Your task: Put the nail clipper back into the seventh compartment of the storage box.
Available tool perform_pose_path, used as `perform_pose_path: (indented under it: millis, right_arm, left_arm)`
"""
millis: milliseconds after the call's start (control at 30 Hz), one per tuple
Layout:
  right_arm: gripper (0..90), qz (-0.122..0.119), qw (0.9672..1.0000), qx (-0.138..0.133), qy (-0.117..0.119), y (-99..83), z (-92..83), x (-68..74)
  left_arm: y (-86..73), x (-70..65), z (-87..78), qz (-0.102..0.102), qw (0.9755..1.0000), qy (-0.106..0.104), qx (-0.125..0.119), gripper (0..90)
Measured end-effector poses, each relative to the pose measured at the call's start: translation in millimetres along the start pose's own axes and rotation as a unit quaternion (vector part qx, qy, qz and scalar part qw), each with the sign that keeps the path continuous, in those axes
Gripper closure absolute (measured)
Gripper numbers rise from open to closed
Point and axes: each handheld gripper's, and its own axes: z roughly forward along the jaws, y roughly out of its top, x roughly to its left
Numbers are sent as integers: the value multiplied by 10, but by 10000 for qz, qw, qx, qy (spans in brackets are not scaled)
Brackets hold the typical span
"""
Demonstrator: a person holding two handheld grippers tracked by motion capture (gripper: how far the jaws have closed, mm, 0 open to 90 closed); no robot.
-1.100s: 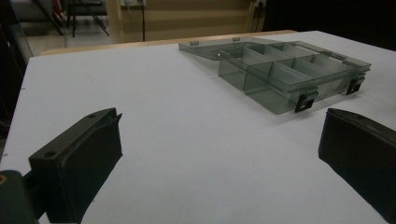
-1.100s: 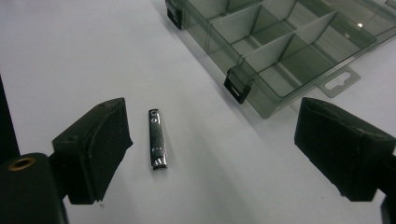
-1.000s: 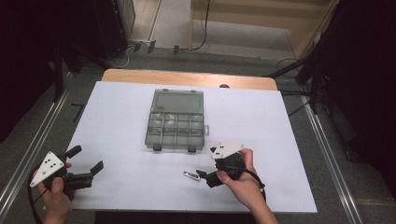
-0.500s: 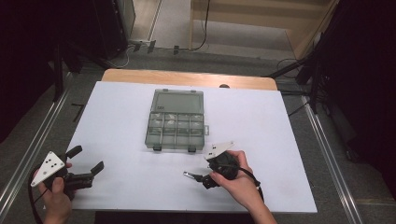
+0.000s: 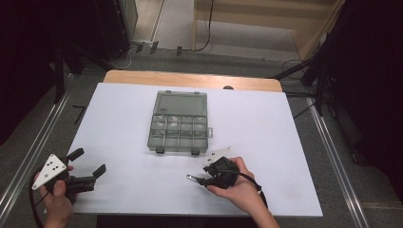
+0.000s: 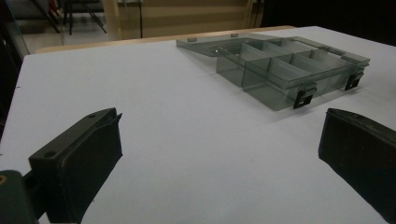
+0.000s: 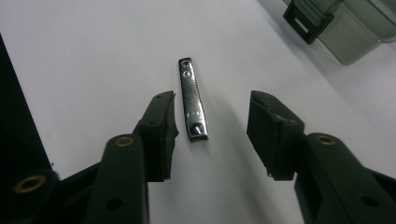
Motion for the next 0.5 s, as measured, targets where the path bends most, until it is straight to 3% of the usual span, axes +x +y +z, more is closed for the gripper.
perform_pose_path:
  millis: [67,500]
  right_arm:
    - [617,-38,10000,25,7,-12,9,3]
    - [700,-127,9999,33,-12,-50,99,61]
  left_arm:
    - [0,0,1,2,10000,-6,6,0]
    - [0,-1,3,24,10000,-5,24,0]
